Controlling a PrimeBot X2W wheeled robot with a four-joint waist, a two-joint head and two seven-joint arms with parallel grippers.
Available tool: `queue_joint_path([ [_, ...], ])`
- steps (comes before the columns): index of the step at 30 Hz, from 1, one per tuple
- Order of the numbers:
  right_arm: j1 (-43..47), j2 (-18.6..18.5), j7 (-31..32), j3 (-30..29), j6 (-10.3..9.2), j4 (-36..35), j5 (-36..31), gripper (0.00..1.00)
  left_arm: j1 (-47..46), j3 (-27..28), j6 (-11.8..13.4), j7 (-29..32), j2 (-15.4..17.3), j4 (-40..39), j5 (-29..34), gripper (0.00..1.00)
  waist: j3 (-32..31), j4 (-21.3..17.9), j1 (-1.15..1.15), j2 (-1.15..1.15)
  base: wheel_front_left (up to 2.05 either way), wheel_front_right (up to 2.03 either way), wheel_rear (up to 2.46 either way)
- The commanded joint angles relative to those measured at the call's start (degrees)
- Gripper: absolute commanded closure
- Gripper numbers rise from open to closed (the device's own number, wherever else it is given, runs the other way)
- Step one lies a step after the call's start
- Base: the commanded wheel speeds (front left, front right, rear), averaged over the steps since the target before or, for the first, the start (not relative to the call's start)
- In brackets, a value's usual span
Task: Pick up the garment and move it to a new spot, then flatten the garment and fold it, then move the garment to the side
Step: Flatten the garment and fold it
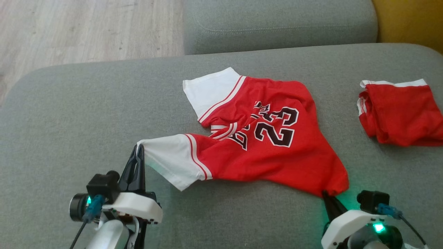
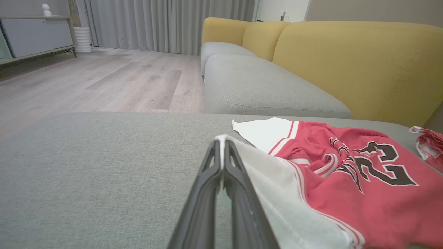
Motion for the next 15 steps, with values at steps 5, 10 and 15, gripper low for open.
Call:
queue_joint_path([
  [5,-0.75,-0.17,-0.97,2.87,-0.04,-6.86,1.18,1.00,-1.44,4.00,0.47,-0.98,1.55,-3.47,-2.18,1.00,-1.30,-0.13,0.00,0.00,0.00,0.00,0.00],
  [10,-3.18,-0.20,-0.98,2.92,-0.04,-16.38,-0.10,1.00,-3.04,7.60,0.04,-1.34,1.53,-8.38,-5.79,1.00,-2.10,-0.47,0.00,0.00,0.00,0.00,0.00],
  [15,-7.97,-3.09,0.11,3.45,-0.04,-25.78,-1.39,1.00,-6.80,10.35,-0.21,-0.68,1.84,-14.73,-8.28,1.00,-2.66,-0.70,0.00,0.00,0.00,0.00,0.00],
])
